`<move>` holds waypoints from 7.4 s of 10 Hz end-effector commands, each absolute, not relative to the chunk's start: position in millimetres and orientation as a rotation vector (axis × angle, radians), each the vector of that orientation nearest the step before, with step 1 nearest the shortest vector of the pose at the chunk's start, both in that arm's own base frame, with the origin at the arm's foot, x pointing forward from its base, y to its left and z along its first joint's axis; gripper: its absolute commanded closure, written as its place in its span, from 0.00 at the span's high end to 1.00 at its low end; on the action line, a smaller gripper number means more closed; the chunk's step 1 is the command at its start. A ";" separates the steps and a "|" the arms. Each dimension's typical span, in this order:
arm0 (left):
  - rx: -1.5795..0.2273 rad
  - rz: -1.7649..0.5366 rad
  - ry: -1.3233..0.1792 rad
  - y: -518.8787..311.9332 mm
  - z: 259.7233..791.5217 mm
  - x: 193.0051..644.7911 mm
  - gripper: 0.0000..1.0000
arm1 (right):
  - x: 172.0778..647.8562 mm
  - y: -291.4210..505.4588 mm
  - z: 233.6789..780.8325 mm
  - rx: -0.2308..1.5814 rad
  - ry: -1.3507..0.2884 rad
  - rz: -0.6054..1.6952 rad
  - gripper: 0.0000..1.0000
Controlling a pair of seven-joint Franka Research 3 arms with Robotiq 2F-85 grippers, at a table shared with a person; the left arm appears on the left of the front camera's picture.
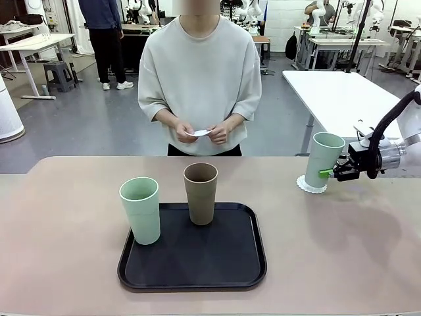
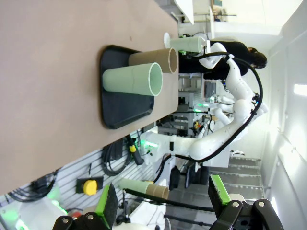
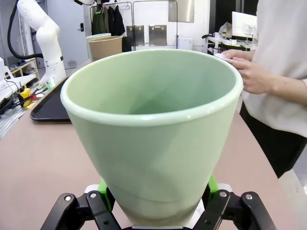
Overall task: Place coasters on the table and set cups on them.
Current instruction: Pick up one Reusable plastic cup and place it on a coaster set by the human, then take one Reusable plastic cup from the Flat Tray and place it on a coaster set by the human.
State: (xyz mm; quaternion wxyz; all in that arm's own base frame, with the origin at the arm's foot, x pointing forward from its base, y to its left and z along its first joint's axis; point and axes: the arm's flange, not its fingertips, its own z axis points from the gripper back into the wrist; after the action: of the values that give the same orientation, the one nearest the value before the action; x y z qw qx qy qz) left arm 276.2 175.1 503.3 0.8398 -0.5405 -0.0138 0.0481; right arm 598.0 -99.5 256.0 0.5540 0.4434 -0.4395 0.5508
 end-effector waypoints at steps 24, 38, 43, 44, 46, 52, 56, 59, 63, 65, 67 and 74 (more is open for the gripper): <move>-1.154 0.104 -0.036 174.6 504.8 275.0 1.00 | 632.9 -101.4 233.4 1.057 -0.942 1.168 1.00; -1.154 0.104 -0.036 174.6 504.8 275.0 1.00 | 628.6 -131.4 241.8 0.992 -0.801 1.198 1.00; -1.154 0.104 -0.036 174.6 504.8 275.0 1.00 | 623.1 -158.8 260.7 0.867 -0.764 1.189 1.00; -1.154 0.104 -0.036 174.6 504.8 275.0 1.00 | 618.6 -162.3 268.7 0.817 -0.732 1.185 1.00; -1.154 0.104 -0.036 174.6 504.8 275.0 1.00 | 593.7 -152.7 306.7 0.657 -0.608 1.251 1.00; -1.154 0.104 -0.036 174.6 504.8 275.0 1.00 | 514.5 -72.0 447.9 0.115 -0.373 1.153 1.00; -1.154 0.104 -0.036 174.6 504.8 275.0 1.00 | 464.6 -6.0 507.4 -0.143 -0.247 0.868 1.00; -1.154 0.104 -0.036 174.6 504.8 275.0 1.00 | 425.3 31.0 535.9 -0.211 -0.039 0.847 1.00; -1.154 0.104 -0.036 174.6 504.8 275.0 1.00 | 440.9 37.5 557.4 -0.002 -0.139 0.937 1.00; -1.154 0.104 -0.036 174.6 504.8 275.0 1.00 | 471.1 19.8 550.2 0.127 -0.237 0.868 1.00; -1.154 0.104 -0.036 174.6 504.8 275.0 1.00 | 434.0 40.8 562.5 -0.022 -0.129 0.915 1.00; -1.154 0.104 -0.036 174.6 504.8 275.0 1.00 | 434.0 40.8 562.5 -0.022 -0.129 0.915 1.00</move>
State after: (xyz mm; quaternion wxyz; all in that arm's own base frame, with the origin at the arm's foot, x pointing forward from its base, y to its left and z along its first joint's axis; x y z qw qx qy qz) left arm 276.3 174.9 503.2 0.8399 -0.5404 -0.0135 0.0483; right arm 437.1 43.0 565.9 0.8915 -0.0014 -0.0672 0.4479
